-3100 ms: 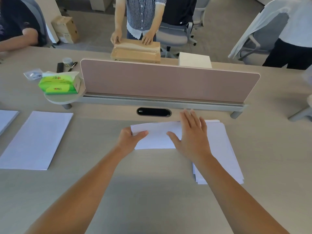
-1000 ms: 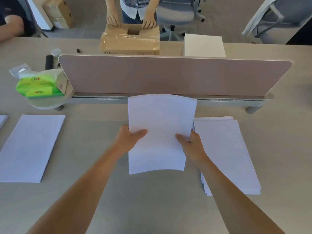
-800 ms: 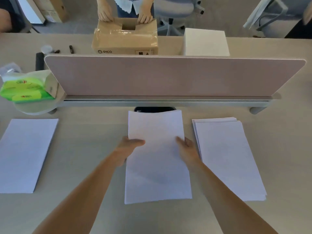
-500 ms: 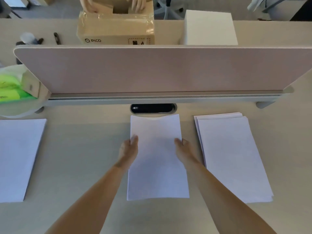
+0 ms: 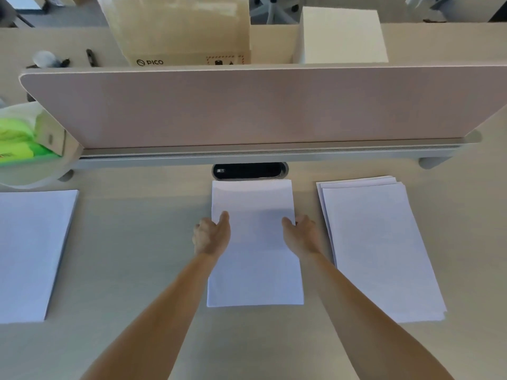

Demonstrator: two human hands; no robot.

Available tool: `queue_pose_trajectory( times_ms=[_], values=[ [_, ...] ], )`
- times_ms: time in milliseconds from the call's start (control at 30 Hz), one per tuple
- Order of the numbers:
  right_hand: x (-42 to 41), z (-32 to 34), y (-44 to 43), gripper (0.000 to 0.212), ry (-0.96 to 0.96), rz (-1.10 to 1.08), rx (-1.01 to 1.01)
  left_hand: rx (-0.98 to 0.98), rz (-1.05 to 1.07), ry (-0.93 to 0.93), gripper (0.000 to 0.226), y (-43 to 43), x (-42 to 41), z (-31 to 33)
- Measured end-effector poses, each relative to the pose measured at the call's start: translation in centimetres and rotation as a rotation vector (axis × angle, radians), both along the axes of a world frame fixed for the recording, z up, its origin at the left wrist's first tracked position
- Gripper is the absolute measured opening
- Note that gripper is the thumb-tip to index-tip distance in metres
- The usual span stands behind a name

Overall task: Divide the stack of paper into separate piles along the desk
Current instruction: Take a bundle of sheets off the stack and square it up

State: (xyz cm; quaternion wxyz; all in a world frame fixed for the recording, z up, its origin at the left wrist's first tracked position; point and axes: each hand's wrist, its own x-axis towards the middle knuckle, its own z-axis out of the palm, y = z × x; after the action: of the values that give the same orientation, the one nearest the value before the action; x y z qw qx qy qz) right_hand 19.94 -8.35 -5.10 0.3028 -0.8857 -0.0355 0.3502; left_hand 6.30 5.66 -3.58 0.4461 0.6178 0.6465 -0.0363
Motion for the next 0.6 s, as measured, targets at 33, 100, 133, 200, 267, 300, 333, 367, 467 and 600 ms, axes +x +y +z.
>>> queue_pose_trajectory(
  times_ms=[33,100,133,200,267,300,333,367,467,600],
  values=[
    [0.0,0.1,0.1,0.033,0.007,0.005,-0.009,-0.005,0.008,0.001,0.083,-0.2,0.2,0.1],
    [-0.1,-0.1,0.3,0.051,0.013,0.011,-0.036,-0.002,0.016,0.007,0.081,-0.7,0.6,0.7],
    [-0.2,-0.2,0.3,0.055,0.024,0.021,-0.045,0.006,0.003,0.012,0.077,-1.1,0.8,0.9],
    [-0.2,0.0,0.1,0.062,0.047,0.056,-0.035,0.01,-0.034,0.006,0.073,-1.9,1.0,0.9],
    [-0.1,0.4,-0.3,0.071,0.08,0.098,-0.014,-0.012,-0.034,-0.017,0.072,-2.4,0.8,0.8],
    [0.0,0.7,-0.5,0.073,0.084,0.12,-0.003,-0.023,-0.02,-0.027,0.071,-2.5,0.7,0.9],
    [0.0,0.8,-0.9,0.072,0.085,0.13,-0.002,-0.032,-0.001,-0.036,0.07,-2.5,0.4,0.8],
    [0.0,1.0,-1.3,0.067,0.079,0.124,-0.013,-0.04,0.024,-0.035,0.07,-2.5,-0.1,0.6],
    [-0.7,1.2,-3.0,0.049,0.07,-0.007,-0.075,-0.042,0.08,0.049,0.071,-2.8,-2.1,0.6],
    [-3.2,0.7,-6.0,0.034,0.167,-0.071,-0.12,-0.05,0.074,0.165,0.068,-4.4,-5.3,0.5]
  ],
)
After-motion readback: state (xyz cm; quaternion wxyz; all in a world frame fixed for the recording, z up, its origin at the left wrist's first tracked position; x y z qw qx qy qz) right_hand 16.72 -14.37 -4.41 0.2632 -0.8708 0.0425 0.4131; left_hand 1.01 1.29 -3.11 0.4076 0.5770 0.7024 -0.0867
